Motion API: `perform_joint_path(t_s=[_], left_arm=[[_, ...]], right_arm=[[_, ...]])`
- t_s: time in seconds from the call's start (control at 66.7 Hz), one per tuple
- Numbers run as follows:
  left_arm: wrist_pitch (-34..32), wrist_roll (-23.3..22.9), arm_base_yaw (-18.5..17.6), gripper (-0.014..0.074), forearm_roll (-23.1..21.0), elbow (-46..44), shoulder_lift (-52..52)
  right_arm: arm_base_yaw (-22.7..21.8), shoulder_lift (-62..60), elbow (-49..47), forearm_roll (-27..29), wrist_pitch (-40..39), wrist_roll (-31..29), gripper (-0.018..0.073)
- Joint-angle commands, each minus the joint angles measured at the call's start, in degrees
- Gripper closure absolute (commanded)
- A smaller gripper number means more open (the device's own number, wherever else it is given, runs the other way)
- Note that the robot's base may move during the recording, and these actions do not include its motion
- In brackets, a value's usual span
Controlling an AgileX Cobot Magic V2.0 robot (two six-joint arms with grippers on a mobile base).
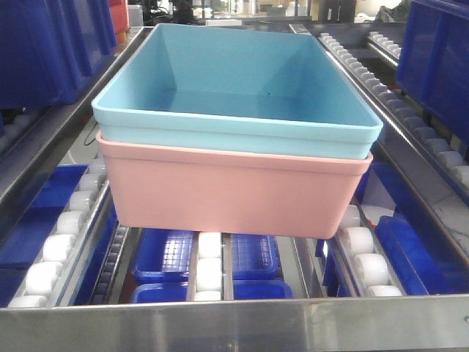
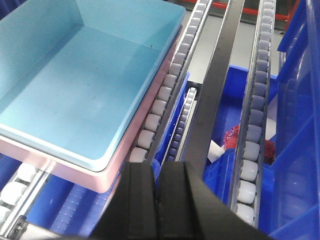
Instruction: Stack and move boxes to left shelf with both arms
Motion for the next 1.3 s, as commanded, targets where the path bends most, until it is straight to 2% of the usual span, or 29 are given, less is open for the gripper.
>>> perform_joint_path(t_s=[0.0,1.29], left_arm=[[-3.3,0.0,0.0,0.0586,0.1,1.8,-0.7],[-3.4,0.0,0.0,0.0586,0.1,1.8,-1.1]], right_arm=[[0.0,-0.1,-1.5,-1.6,-4.5,0.2,0.0504],[0.0,-0.1,-1.5,-1.6,-4.5,0.2,0.0504]])
